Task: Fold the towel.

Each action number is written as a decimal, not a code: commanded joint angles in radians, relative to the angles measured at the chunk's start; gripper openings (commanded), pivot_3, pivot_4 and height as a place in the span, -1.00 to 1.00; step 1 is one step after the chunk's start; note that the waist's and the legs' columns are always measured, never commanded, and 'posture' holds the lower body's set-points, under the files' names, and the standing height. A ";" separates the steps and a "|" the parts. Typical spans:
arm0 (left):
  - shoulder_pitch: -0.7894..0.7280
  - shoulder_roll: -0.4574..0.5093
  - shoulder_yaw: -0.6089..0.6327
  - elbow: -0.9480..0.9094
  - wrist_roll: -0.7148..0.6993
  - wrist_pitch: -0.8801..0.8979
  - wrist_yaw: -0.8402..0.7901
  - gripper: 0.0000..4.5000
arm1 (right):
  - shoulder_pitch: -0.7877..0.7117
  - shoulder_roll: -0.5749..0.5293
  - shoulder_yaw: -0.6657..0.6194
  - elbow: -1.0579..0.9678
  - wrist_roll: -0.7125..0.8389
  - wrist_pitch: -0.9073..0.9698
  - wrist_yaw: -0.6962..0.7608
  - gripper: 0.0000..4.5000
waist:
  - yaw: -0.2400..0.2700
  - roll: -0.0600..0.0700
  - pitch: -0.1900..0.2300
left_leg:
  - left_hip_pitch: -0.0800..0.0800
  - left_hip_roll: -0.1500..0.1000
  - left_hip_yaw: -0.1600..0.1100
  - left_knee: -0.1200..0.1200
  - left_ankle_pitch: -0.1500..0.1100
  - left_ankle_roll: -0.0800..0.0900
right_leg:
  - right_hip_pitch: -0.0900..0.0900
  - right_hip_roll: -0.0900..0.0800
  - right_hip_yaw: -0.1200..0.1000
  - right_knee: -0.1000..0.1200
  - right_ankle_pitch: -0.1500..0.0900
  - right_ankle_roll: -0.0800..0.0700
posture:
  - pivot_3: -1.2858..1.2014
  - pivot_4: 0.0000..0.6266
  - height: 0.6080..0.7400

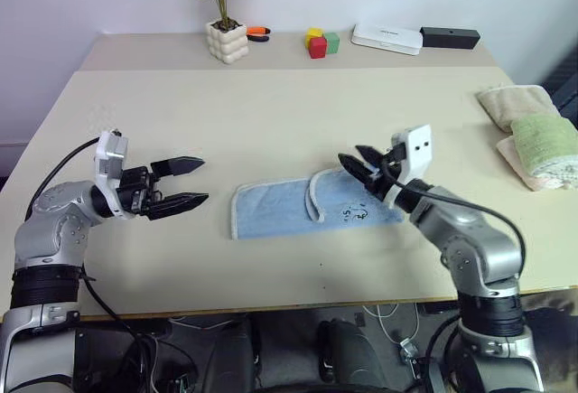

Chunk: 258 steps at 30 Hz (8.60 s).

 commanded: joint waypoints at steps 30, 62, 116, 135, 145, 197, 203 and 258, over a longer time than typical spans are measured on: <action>0.079 -0.005 0.091 -0.151 -0.152 0.180 0.147 1.00 | -0.024 -0.041 0.038 0.024 -0.094 -0.198 0.140 0.98 | -0.002 0.001 0.000 | 0.000 0.000 0.000 0.000 0.000 0.000 | 0.000 0.000 0.000 0.000 0.000 0.000 | 0.03 -0.52 0.92; 0.385 -0.115 0.127 -0.416 -0.876 0.913 1.157 1.00 | -0.006 -0.342 -0.015 -0.140 0.142 -0.088 0.487 0.98 | 0.003 0.000 0.000 | 0.001 0.000 -0.001 0.000 0.000 0.000 | 0.001 -0.001 0.001 -0.001 -0.001 -0.005 | 0.03 -0.52 0.92; -0.175 -0.117 -0.065 -0.245 -0.411 0.818 0.974 -0.99 | -0.016 -0.355 -0.019 -0.053 0.022 -0.183 0.445 1.00 | 0.018 0.003 -0.003 | 0.001 -0.003 -0.002 0.000 -0.001 0.000 | 0.003 -0.002 0.001 -0.004 0.000 -0.002 | 0.03 -0.52 0.92; -0.518 -0.516 -0.555 -0.017 -0.014 0.564 0.563 -0.99 | 0.145 -0.538 -0.251 0.025 -0.013 -0.237 0.504 1.00 | 0.027 0.002 -0.001 | 0.000 -0.006 -0.004 0.000 0.000 0.001 | 0.004 -0.001 0.001 -0.007 0.000 0.000 | 0.03 -0.52 0.92; -0.531 -0.612 -0.637 0.143 0.125 0.483 0.430 -0.99 | 0.181 -0.558 -0.314 0.037 -0.060 -0.242 0.443 1.00 | 0.028 0.002 -0.001 | 0.000 -0.006 -0.005 0.001 0.000 0.001 | 0.004 -0.001 0.001 -0.008 -0.001 -0.002 | 0.03 -0.52 0.92; -0.413 -0.635 -0.441 -0.109 0.115 0.338 0.377 0.97 | 0.079 -0.540 -0.163 0.096 -0.128 -0.253 0.471 1.00 | 0.026 0.003 -0.002 | -0.001 -0.007 -0.012 0.002 0.000 0.002 | 0.006 -0.001 0.000 -0.008 0.000 0.000 | 0.03 -0.52 0.92; -0.447 -0.612 -0.278 -0.088 0.006 0.406 0.426 0.97 | 0.006 -0.486 -0.208 0.074 -0.047 -0.225 0.431 1.00 | 0.028 0.003 -0.002 | -0.001 -0.007 -0.012 0.002 0.000 0.001 | 0.006 -0.001 -0.001 -0.007 0.000 0.000 | 0.03 -0.52 0.92; -0.281 -0.731 -0.152 -0.035 0.078 0.213 0.895 -0.97 | 0.022 0.104 -0.098 -0.206 -0.011 -0.011 -0.173 -1.00 | 0.029 0.004 -0.002 | -0.001 -0.009 -0.024 0.002 0.001 0.000 | 0.017 0.000 -0.011 -0.012 0.000 0.000 | 0.03 -0.52 0.92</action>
